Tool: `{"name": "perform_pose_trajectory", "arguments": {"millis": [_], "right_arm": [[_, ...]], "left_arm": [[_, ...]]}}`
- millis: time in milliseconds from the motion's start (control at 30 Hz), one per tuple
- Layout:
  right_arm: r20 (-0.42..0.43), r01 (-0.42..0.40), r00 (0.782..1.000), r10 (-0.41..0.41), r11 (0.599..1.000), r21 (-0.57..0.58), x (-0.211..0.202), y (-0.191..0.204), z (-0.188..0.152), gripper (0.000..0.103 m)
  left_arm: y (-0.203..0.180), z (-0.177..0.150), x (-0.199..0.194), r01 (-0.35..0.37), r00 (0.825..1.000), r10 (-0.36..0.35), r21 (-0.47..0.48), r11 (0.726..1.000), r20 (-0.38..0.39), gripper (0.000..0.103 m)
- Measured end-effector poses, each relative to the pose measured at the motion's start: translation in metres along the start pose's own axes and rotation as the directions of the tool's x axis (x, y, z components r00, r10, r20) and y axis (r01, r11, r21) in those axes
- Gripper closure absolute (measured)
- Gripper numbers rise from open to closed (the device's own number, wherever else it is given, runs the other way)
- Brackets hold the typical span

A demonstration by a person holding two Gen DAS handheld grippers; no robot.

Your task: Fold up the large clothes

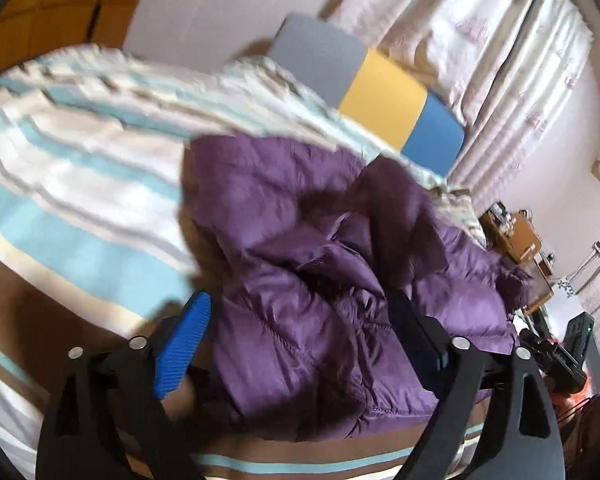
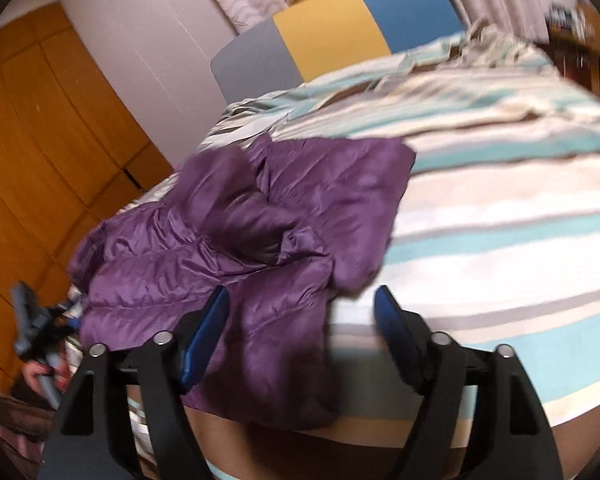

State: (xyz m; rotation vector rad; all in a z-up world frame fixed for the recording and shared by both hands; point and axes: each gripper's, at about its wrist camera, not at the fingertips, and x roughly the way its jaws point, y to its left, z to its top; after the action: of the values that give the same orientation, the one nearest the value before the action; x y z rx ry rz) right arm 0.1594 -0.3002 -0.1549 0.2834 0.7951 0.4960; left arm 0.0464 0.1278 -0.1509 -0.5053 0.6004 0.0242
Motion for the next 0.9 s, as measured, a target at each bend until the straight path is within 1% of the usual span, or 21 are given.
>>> {"name": "perform_pose_trajectory", "arguments": {"millis": [33, 100, 133, 200, 233, 267, 333, 400, 433, 467, 500, 533, 567, 600, 700, 767, 833, 900], "right_arm": [[0.004, 0.014, 1.0, -0.014, 1.0, -0.026, -0.001, 0.004, 0.0, 0.023], [0.006, 0.043, 0.999, -0.043, 0.995, -0.087, 0.001, 0.018, 0.0, 0.021], [0.004, 0.058, 0.998, -0.058, 0.992, -0.112, 0.006, 0.023, 0.003, 0.021], [0.015, 0.108, 0.994, -0.107, 0.98, -0.166, 0.017, 0.035, 0.01, 0.021], [0.019, 0.123, 0.992, -0.122, 0.976, -0.178, 0.022, 0.04, 0.008, 0.021], [0.018, 0.135, 0.991, -0.134, 0.974, -0.182, 0.031, 0.044, 0.015, 0.021], [0.011, 0.126, 0.992, -0.126, 0.976, -0.177, 0.043, 0.046, 0.025, 0.021], [0.007, 0.112, 0.994, -0.113, 0.975, -0.189, 0.058, 0.051, 0.038, 0.022], [0.0, 0.109, 0.994, -0.112, 0.975, -0.195, 0.064, 0.052, 0.041, 0.026], [-0.023, 0.101, 0.994, -0.108, 0.975, -0.199, 0.074, 0.054, 0.047, 0.052], [-0.053, 0.088, 0.994, -0.1, 0.976, -0.199, 0.082, 0.054, 0.05, 0.072], [-0.074, 0.081, 0.992, -0.098, 0.975, -0.206, 0.086, 0.056, 0.054, 0.077], [-0.066, 0.079, 0.993, -0.095, 0.973, -0.219, 0.085, 0.059, 0.056, 0.083], [-0.054, 0.073, 0.995, -0.088, 0.969, -0.235, 0.081, 0.063, 0.059, 0.086], [0.001, 0.063, 0.998, -0.065, 0.966, -0.252, 0.062, 0.073, 0.073, 0.088], [0.044, 0.062, 0.998, -0.053, 0.968, -0.243, 0.051, 0.077, 0.084, 0.089], [0.086, 0.053, 0.996, -0.035, 0.974, -0.219, 0.045, 0.078, 0.099, 0.089], [0.133, 0.069, 0.99, -0.043, 0.978, -0.198, 0.049, 0.08, 0.115, 0.089]], "left_arm": [[-0.002, 0.002, -0.003, -0.004, 1.0, 0.004, 0.023, 1.0, 0.014, 0.01], [-0.012, 0.008, -0.002, -0.024, 0.999, 0.022, 0.097, 0.995, 0.023, 0.008], [-0.018, 0.012, 0.002, -0.036, 0.999, 0.034, 0.145, 0.989, 0.021, 0.008], [-0.029, 0.021, 0.014, -0.064, 0.998, 0.061, 0.208, 0.976, 0.021, 0.008], [-0.032, 0.026, 0.021, -0.077, 0.997, 0.074, 0.237, 0.968, 0.02, 0.008], [-0.035, 0.032, 0.03, -0.086, 0.996, 0.085, 0.256, 0.963, 0.014, 0.008], [-0.035, 0.042, 0.05, -0.085, 0.996, 0.09, 0.25, 0.964, -0.008, 0.008], [-0.034, 0.049, 0.068, -0.057, 0.997, 0.068, 0.23, 0.971, -0.04, 0.009], [-0.033, 0.05, 0.074, -0.049, 0.996, 0.066, 0.23, 0.972, -0.067, 0.022], [-0.033, 0.051, 0.08, -0.048, 0.993, 0.071, 0.229, 0.972, -0.093, 0.039], [-0.032, 0.051, 0.084, -0.044, 0.989, 0.073, 0.219, 0.975, -0.127, 0.064], [-0.03, 0.05, 0.083, -0.04, 0.989, 0.068, 0.207, 0.978, -0.134, 0.073], [-0.03, 0.051, 0.079, -0.038, 0.991, 0.063, 0.196, 0.98, -0.121, 0.078], [-0.031, 0.051, 0.074, -0.043, 0.992, 0.064, 0.192, 0.981, -0.107, 0.081], [-0.035, 0.061, 0.055, -0.055, 0.997, 0.063, 0.163, 0.985, -0.042, 0.086], [-0.04, 0.074, 0.046, -0.062, 0.998, 0.06, 0.139, 0.988, 0.016, 0.088], [-0.045, 0.089, 0.043, -0.061, 0.996, 0.054, 0.093, 0.994, 0.075, 0.089], [-0.049, 0.102, 0.047, -0.081, 0.989, 0.074, 0.049, 0.996, 0.129, 0.089]]}}
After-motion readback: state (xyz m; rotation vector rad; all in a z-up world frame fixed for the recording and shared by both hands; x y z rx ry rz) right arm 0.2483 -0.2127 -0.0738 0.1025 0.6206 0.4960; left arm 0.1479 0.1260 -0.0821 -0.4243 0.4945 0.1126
